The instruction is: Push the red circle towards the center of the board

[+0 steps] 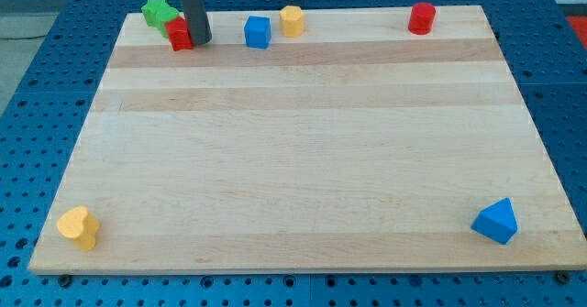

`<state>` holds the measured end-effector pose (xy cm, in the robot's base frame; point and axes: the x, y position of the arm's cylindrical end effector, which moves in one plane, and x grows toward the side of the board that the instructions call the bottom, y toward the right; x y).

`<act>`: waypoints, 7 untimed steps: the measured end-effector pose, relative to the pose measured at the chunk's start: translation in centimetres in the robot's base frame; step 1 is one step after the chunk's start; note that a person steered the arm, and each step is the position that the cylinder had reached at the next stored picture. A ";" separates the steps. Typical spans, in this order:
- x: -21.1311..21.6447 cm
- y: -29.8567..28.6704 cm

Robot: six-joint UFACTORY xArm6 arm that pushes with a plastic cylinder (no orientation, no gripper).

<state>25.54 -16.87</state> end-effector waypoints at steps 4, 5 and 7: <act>7.6 21.1; 7.6 32.0; 1.6 45.6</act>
<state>27.14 28.78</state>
